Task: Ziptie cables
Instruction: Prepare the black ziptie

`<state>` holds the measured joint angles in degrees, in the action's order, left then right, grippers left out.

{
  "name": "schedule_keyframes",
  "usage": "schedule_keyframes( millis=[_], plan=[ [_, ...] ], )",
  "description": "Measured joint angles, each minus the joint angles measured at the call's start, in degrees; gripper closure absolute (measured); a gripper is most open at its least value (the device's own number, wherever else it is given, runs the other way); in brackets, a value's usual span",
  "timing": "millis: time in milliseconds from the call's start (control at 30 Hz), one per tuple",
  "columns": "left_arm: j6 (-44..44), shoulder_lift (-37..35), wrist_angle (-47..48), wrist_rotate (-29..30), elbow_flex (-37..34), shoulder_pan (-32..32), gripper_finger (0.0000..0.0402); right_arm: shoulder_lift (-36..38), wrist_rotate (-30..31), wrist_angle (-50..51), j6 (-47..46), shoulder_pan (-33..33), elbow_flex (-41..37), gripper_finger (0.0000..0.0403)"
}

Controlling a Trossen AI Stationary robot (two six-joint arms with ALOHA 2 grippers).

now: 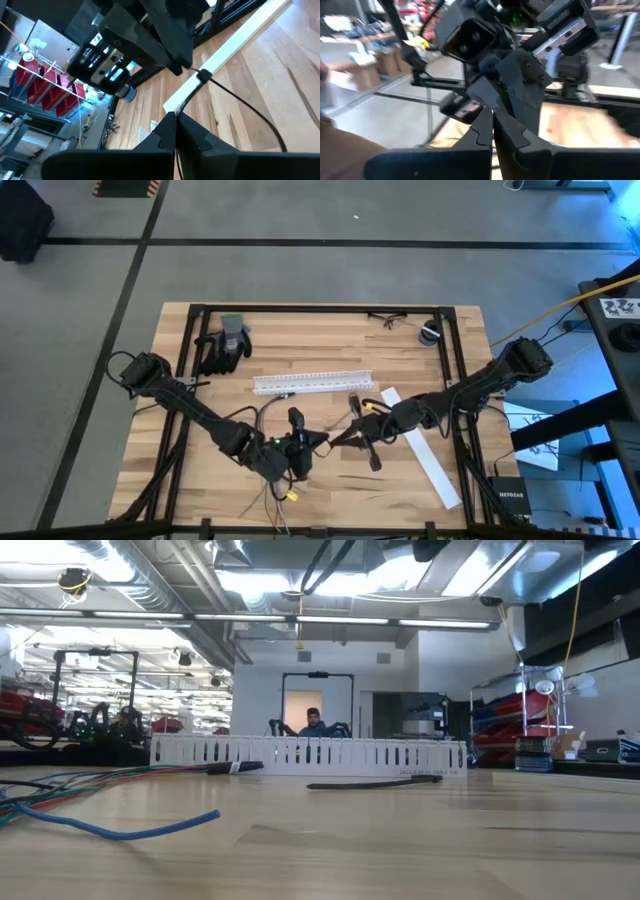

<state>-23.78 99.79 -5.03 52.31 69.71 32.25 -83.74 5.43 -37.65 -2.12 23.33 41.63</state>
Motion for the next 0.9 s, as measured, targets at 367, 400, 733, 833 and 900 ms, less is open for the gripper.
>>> schedule_keyframes(
  millis=[367, 400, 733, 833, 900],
  plan=[
    [7.26, 0.16, 6.83, -2.6, 0.13, -0.13, 0.0402, 4.15, 10.71, 3.17, 12.89, 1.15, 0.0, 0.0402],
    [7.71, 0.2, 7.45, -2.63, 0.13, -0.11, 0.0401, 4.91, 11.15, 3.49, 13.12, 1.07, 0.0, 0.0402],
    [12.25, 0.5, 14.17, -2.97, 0.09, 0.04, 0.0401, 13.38, 15.38, 14.12, 13.41, 1.02, 0.0, 0.0403],
    [13.81, 0.5, 16.42, -3.0, 0.04, 0.04, 0.0402, 15.4, 16.53, 17.09, 13.41, 1.05, 0.02, 0.0403],
    [15.02, 0.5, 17.92, -2.93, 0.04, 0.0, 0.0401, 16.47, 16.7, 18.32, 13.41, 1.03, 0.02, 0.0403]
  ],
)
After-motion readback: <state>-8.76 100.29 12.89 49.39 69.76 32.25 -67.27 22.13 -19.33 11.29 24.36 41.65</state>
